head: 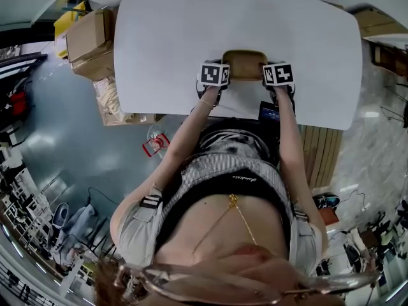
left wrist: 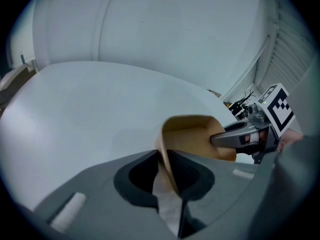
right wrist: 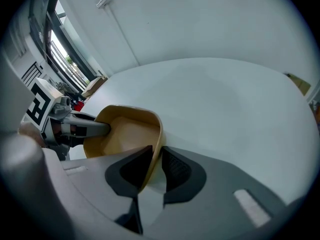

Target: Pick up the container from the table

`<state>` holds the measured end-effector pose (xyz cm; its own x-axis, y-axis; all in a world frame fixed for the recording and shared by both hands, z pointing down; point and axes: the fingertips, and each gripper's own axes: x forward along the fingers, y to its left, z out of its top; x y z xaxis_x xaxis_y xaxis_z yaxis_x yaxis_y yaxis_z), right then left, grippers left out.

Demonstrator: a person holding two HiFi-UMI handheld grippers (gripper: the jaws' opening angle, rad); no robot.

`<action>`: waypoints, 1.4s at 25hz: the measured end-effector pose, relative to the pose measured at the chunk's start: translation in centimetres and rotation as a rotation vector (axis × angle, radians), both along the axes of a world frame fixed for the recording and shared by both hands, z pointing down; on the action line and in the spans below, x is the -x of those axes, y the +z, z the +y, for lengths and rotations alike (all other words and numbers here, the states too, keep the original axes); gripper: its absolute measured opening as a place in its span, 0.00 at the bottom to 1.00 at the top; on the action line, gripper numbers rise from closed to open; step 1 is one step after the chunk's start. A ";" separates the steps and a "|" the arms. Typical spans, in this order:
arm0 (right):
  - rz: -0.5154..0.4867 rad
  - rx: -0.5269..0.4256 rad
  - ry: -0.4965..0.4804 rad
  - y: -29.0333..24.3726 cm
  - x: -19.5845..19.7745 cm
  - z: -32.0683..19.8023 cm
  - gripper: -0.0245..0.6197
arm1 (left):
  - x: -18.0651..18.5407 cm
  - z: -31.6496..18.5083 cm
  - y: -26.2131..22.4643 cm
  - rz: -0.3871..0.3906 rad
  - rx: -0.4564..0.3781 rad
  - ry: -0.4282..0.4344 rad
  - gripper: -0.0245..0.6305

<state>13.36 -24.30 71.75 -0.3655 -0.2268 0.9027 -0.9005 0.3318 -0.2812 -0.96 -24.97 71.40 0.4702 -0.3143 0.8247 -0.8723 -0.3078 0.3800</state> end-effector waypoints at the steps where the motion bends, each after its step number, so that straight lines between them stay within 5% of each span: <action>1: 0.000 0.005 0.001 -0.1 0.0 0.0 0.18 | 0.0 0.1 -0.1 -0.002 0.004 -0.001 0.13; 35: 0.056 -0.072 -0.051 -8.7 0.3 0.2 0.15 | 0.5 0.2 -9.8 0.074 -0.106 -0.032 0.11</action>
<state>13.09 -24.07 63.07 -0.3274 -0.2740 0.9043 -0.8955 0.3954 -0.2044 -1.50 -24.74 61.64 0.5172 -0.4139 0.7492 -0.8529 -0.3226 0.4106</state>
